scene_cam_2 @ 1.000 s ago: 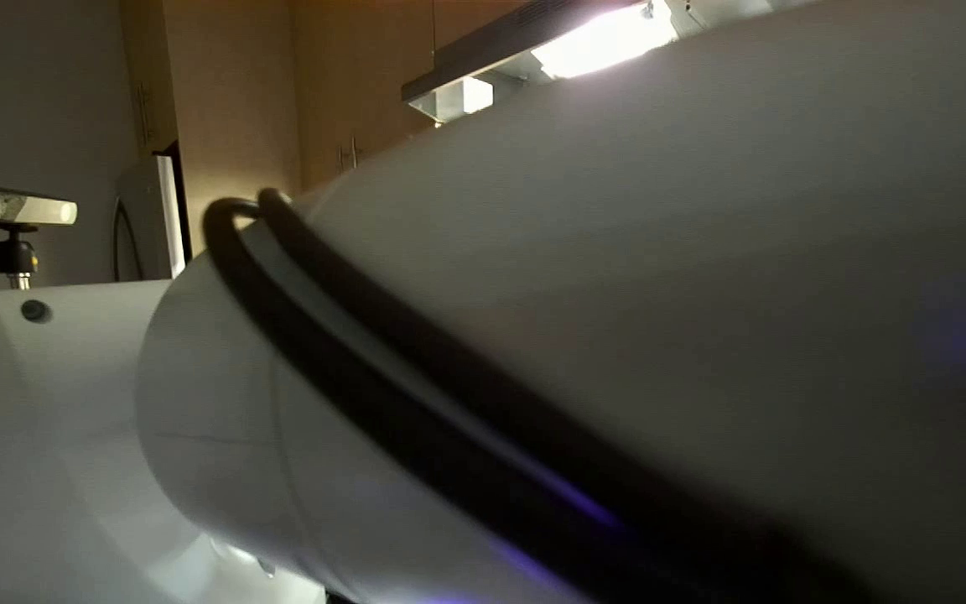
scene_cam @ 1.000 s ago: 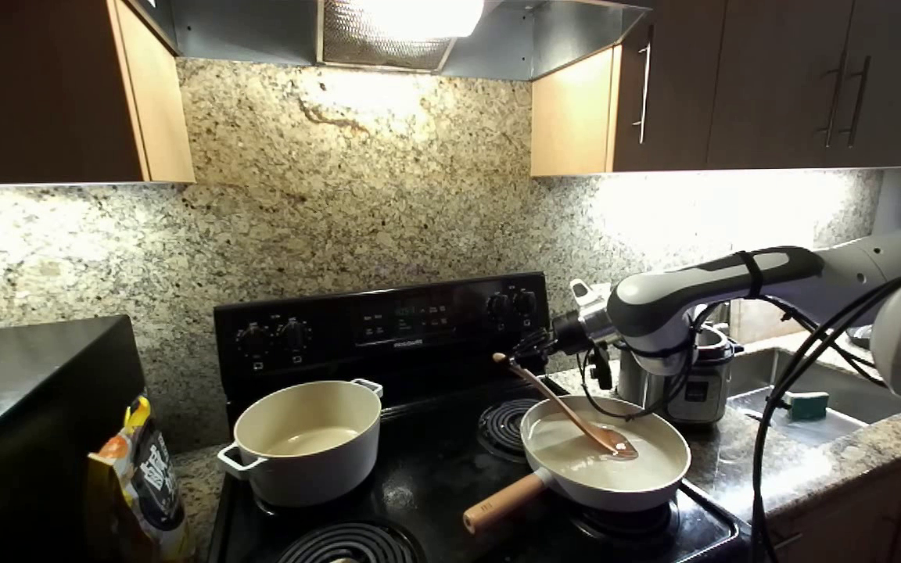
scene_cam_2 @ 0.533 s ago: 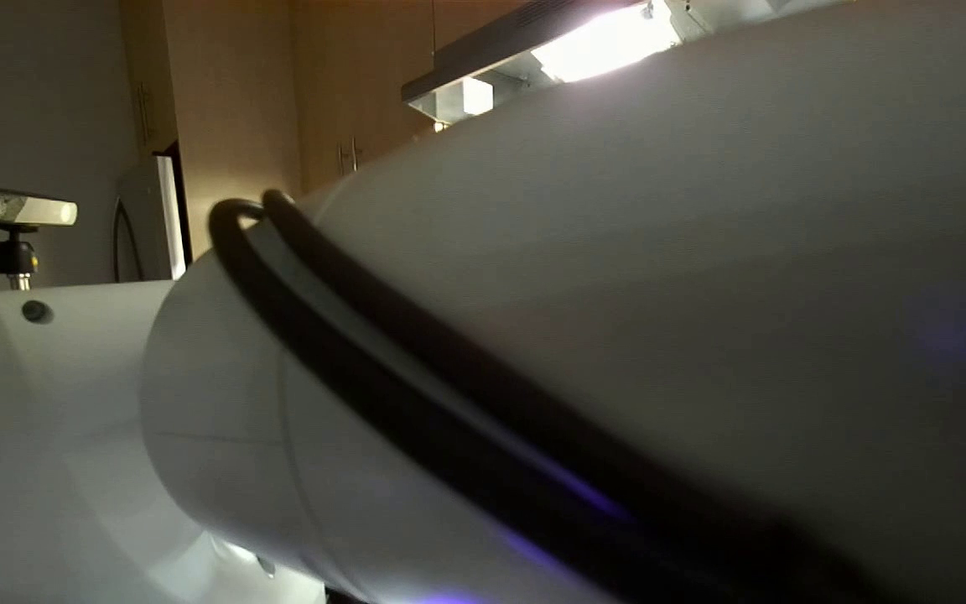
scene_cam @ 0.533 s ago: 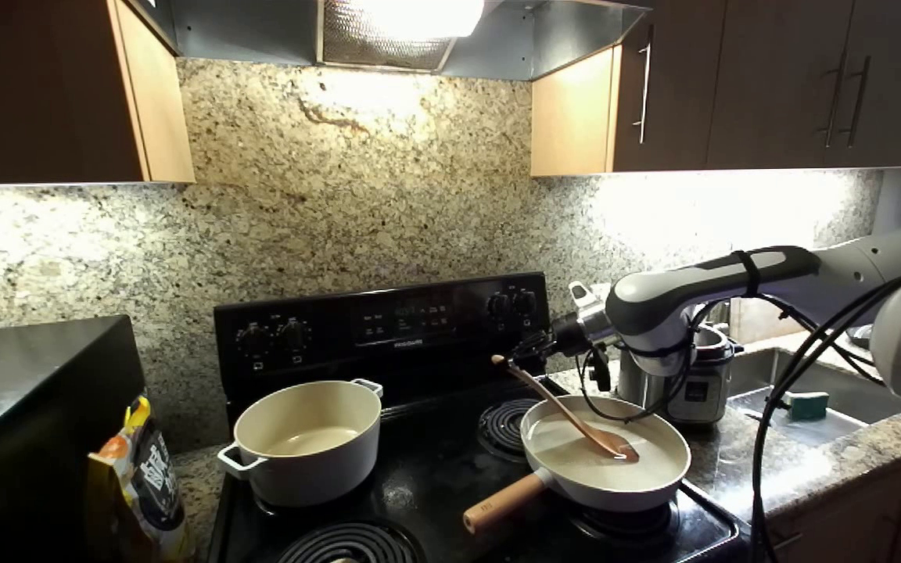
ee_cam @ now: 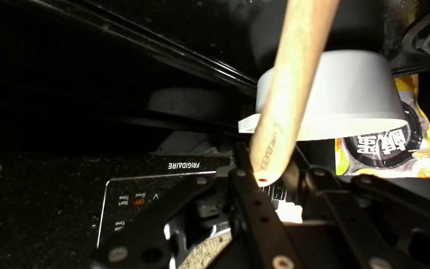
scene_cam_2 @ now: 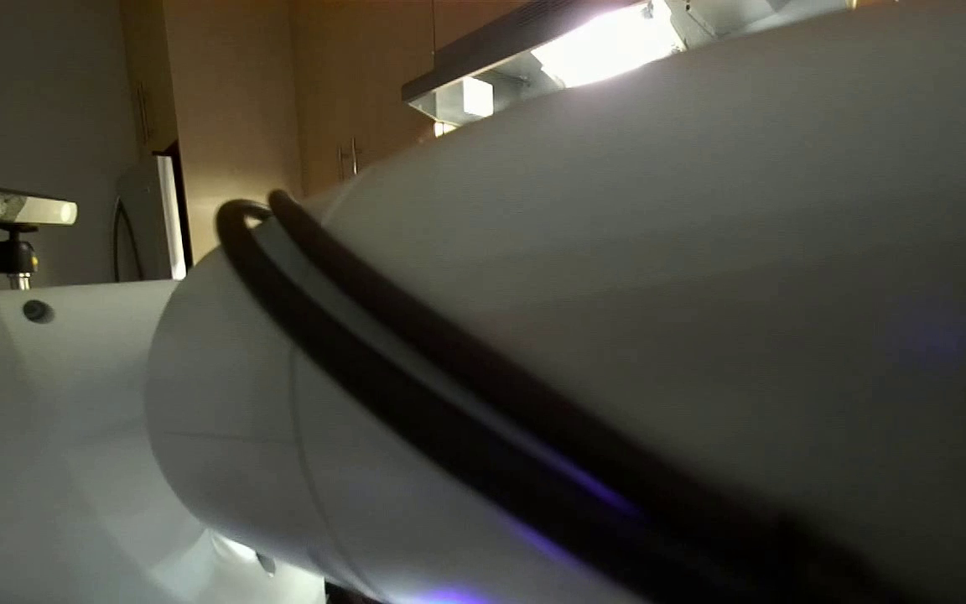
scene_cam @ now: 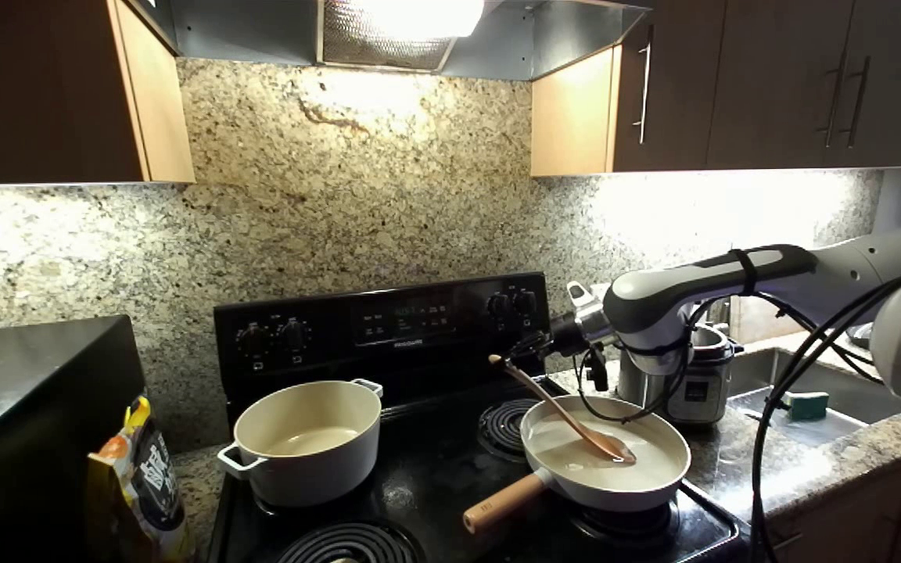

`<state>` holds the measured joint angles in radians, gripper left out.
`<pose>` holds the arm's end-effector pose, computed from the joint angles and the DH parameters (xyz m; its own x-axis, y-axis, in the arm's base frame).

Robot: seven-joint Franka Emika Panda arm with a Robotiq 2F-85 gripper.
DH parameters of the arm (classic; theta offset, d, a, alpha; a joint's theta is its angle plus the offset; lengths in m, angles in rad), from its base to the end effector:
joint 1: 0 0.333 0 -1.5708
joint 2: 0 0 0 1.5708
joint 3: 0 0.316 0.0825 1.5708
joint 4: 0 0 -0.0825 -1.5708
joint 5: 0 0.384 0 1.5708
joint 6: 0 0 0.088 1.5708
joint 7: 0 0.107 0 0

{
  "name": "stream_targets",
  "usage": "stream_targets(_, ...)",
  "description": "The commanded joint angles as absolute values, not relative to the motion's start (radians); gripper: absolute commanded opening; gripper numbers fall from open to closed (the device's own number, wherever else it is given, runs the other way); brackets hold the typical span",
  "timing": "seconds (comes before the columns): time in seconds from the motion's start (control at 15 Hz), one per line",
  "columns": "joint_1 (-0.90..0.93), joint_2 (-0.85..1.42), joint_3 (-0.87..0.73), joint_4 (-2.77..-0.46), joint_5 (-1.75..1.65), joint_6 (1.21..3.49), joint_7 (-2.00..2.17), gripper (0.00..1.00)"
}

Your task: Stir the contents of the pan with the wooden spoon

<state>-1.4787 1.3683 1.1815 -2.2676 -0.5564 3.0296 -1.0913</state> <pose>0.5440 -0.0909 0.1825 0.3402 0.3107 0.8875 0.7512 -0.6575 -0.0578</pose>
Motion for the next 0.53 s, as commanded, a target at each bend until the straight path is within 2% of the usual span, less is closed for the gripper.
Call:
stream_targets(0.0,-1.477,1.391,1.212,-2.277,-0.510,3.007,-1.131,0.11)
stream_targets(0.47,-1.431,1.380,1.228,-2.262,-0.498,3.029,-1.120,0.11)
